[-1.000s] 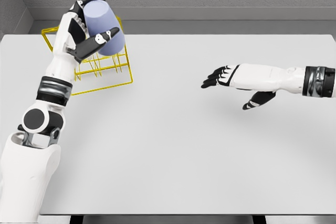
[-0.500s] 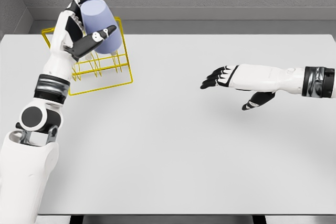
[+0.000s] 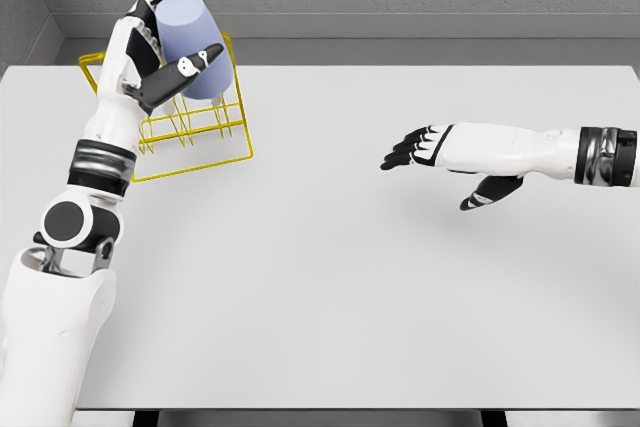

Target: Place the cup on the cup holder with both arms

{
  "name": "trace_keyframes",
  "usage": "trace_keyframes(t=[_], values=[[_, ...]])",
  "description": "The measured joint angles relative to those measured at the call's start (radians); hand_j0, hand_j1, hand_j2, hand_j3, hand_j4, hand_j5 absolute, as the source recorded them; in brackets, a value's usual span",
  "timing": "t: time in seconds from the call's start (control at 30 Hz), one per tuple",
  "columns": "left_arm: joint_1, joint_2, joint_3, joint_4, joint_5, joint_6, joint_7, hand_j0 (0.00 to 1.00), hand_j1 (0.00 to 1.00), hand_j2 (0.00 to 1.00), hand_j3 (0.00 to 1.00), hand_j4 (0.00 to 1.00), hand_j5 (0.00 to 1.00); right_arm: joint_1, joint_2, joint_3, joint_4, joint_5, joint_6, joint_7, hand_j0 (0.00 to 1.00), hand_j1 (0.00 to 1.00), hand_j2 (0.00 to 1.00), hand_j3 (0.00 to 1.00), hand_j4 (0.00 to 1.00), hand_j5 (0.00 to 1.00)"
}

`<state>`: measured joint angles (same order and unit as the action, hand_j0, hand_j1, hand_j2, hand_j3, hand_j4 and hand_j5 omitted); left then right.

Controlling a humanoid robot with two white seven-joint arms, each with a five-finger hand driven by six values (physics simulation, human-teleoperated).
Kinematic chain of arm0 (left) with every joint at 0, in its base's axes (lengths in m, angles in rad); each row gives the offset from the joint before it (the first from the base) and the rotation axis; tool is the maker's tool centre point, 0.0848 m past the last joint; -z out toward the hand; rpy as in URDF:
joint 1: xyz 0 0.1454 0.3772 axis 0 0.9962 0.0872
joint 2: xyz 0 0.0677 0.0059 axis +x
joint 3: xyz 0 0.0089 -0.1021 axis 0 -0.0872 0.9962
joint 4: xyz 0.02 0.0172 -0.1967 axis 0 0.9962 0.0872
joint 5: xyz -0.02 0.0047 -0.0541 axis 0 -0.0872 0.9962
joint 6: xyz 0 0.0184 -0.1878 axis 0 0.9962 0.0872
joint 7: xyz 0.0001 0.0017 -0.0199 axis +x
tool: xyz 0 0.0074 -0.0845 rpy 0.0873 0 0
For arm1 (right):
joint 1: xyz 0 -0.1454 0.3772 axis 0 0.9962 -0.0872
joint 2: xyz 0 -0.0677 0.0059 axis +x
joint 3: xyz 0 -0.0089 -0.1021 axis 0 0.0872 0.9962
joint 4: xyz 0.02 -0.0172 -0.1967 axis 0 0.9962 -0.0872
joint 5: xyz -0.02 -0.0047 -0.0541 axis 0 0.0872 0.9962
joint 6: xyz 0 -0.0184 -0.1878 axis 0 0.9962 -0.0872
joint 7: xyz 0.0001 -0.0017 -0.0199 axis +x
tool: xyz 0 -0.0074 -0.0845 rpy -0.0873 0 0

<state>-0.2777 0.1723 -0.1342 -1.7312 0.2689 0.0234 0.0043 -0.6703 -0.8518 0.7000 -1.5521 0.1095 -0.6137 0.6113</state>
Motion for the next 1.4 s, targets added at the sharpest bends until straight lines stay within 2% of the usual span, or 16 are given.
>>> trace_keyframes(t=[0.27, 0.3, 0.33, 0.37, 0.9, 1.13, 1.23, 1.4], values=[[-0.015, -0.009, -0.001, 0.013, -0.001, 0.000, 0.000, 0.71, 0.71, 0.71, 0.71, 0.71, 0.71, 0.002, 0.002, 0.000, 0.000, 0.000, 0.000, 0.000, 1.00, 1.00, 1.00, 1.00, 1.00, 1.00], [-0.015, -0.009, -0.001, 0.014, -0.001, 0.000, 0.000, 0.76, 0.76, 0.76, 0.76, 0.76, 0.76, 0.002, 0.003, 0.000, 0.000, 0.000, 0.000, 0.000, 1.00, 1.00, 1.00, 1.00, 1.00, 1.00], [-0.015, -0.010, -0.001, 0.014, -0.001, 0.000, 0.000, 0.85, 0.85, 0.85, 0.85, 0.85, 0.85, 0.003, 0.003, 0.000, 0.000, 0.000, 0.000, 0.000, 1.00, 1.00, 1.00, 1.00, 1.00, 1.00], [-0.015, -0.010, -0.001, 0.014, -0.001, 0.000, 0.000, 0.99, 0.99, 0.99, 0.99, 0.99, 0.99, 0.002, 0.004, 0.000, 0.000, 0.000, 0.000, 0.000, 1.00, 1.00, 1.00, 1.00, 1.00, 1.00], [-0.005, -0.006, -0.002, 0.010, 0.000, -0.002, -0.002, 1.00, 1.00, 1.00, 1.00, 1.00, 1.00, 0.003, 0.006, 0.000, -0.012, 0.000, 0.000, 0.000, 1.00, 1.00, 1.00, 1.00, 1.00, 1.00], [0.057, 0.005, 0.035, -0.017, 0.002, -0.046, 0.000, 1.00, 1.00, 1.00, 1.00, 1.00, 1.00, 0.003, 0.006, 0.000, -0.022, 0.000, 0.000, 0.000, 1.00, 1.00, 1.00, 1.00, 1.00, 1.00], [0.110, 0.006, 0.072, -0.025, 0.003, -0.089, 0.001, 1.00, 1.00, 1.00, 1.00, 1.00, 1.00, 0.002, 0.004, 0.000, -0.029, -0.001, 0.000, 0.000, 1.00, 1.00, 1.00, 1.00, 1.00, 1.00], [0.207, 0.009, 0.090, -0.030, 0.007, -0.252, -0.001, 1.00, 1.00, 1.00, 1.00, 1.00, 1.00, 0.026, -0.002, 0.000, -0.052, -0.002, 0.000, 0.000, 1.00, 1.00, 1.00, 1.00, 1.00, 1.00]])
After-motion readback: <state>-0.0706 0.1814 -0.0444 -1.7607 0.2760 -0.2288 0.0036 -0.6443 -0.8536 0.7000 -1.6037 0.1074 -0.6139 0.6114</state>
